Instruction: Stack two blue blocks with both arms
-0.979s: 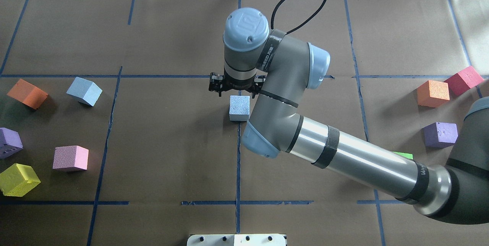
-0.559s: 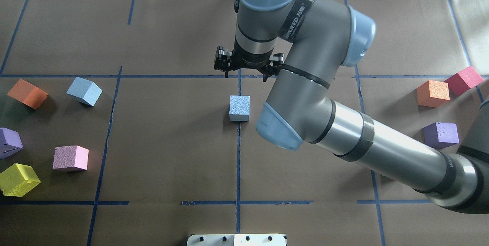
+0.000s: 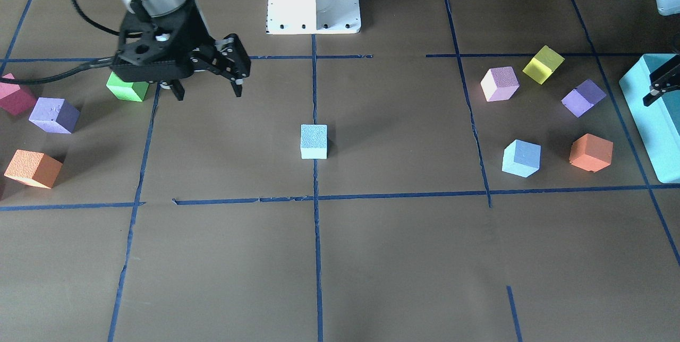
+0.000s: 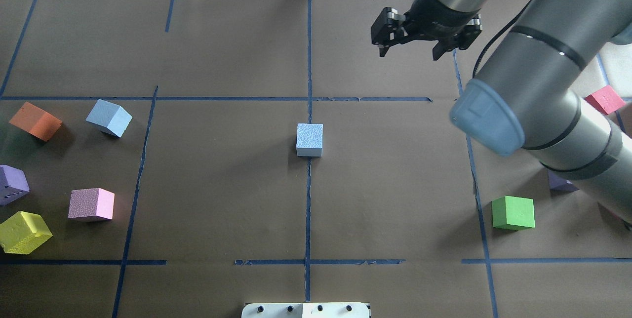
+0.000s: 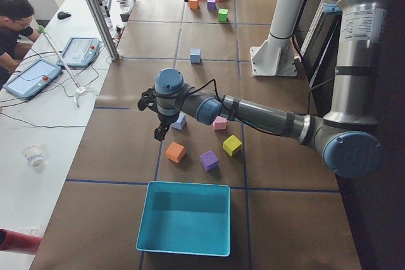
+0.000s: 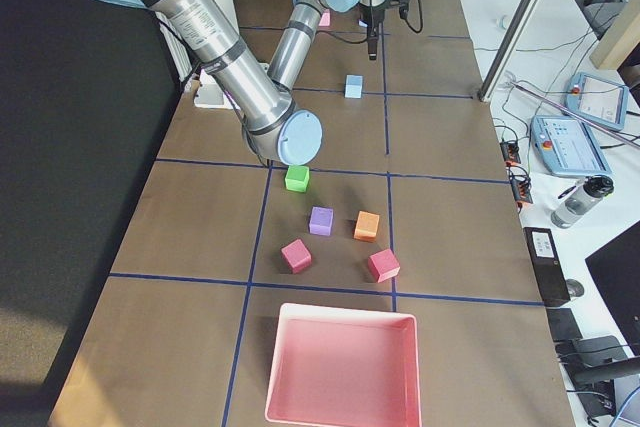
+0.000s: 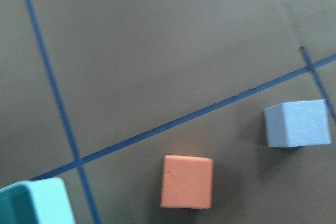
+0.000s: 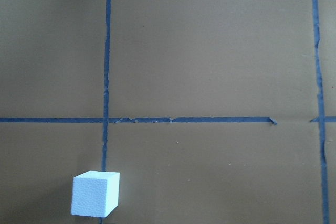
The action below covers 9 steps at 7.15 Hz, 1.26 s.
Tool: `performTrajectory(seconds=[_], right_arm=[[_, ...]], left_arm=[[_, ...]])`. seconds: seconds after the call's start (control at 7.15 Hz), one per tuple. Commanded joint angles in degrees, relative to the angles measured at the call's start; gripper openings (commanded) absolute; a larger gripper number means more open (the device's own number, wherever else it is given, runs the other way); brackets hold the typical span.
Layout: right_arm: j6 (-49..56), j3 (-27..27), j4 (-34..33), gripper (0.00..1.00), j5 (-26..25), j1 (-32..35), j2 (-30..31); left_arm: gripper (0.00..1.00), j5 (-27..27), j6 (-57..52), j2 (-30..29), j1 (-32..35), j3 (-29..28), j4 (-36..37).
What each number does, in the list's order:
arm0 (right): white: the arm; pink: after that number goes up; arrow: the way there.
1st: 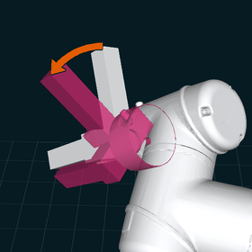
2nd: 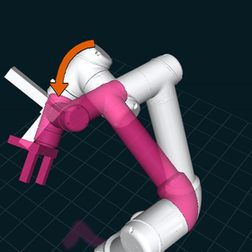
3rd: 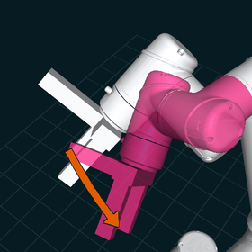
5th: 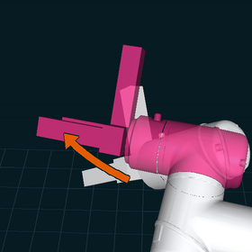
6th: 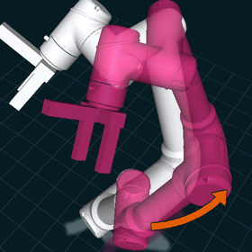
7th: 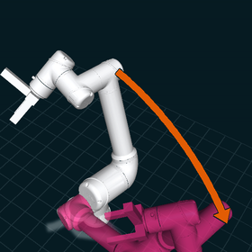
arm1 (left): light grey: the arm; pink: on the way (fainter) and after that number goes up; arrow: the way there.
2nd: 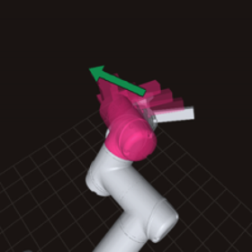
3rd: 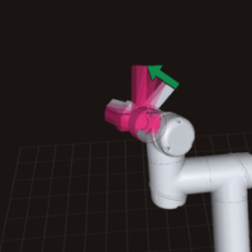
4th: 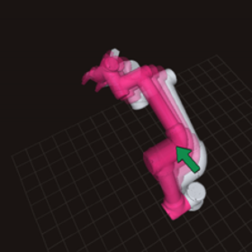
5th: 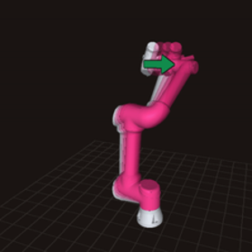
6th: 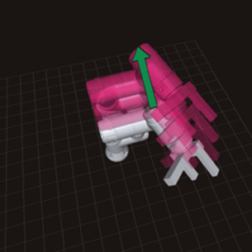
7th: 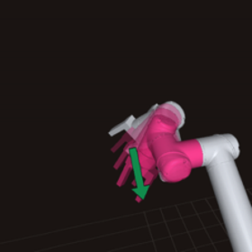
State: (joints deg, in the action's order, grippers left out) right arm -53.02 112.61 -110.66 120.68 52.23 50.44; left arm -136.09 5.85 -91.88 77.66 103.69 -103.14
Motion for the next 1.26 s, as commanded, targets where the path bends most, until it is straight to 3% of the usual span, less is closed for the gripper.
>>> performTrajectory(seconds=[0.0, 0.14, 0.42, 0.7, 1.12], right_arm=[[11.6, 0.9, 0.4, 1.0, 6.1, 8.6, 6.7], [16.8, 0.9, 0.4, 1.0, 9.3, 12.4, 9.5], [27.3, 0.9, 0.4, 1.0, 9.8, 17.2, 14.6], [33.8, 0.9, 0.2, 1.0, 9.8, 20.4, 18.2], [40.8, 0.5, 0.5, 1.0, 9.8, 23.5, 22.6]], left_arm=[[1.0, 4.6, 12.5, -6.4, -8.0, 1.9, -0.3], [1.0, 9.8, 16.9, -7.3, -13.9, 1.9, -0.4], [1.0, 16.4, 21.9, -7.6, -21.0, -2.3, -5.6], [1.0, 16.4, 26.0, -7.4, -23.3, -8.6, -13.6], [1.0, 16.1, 27.5, -7.3, -24.4, -11.1, -13.8]])
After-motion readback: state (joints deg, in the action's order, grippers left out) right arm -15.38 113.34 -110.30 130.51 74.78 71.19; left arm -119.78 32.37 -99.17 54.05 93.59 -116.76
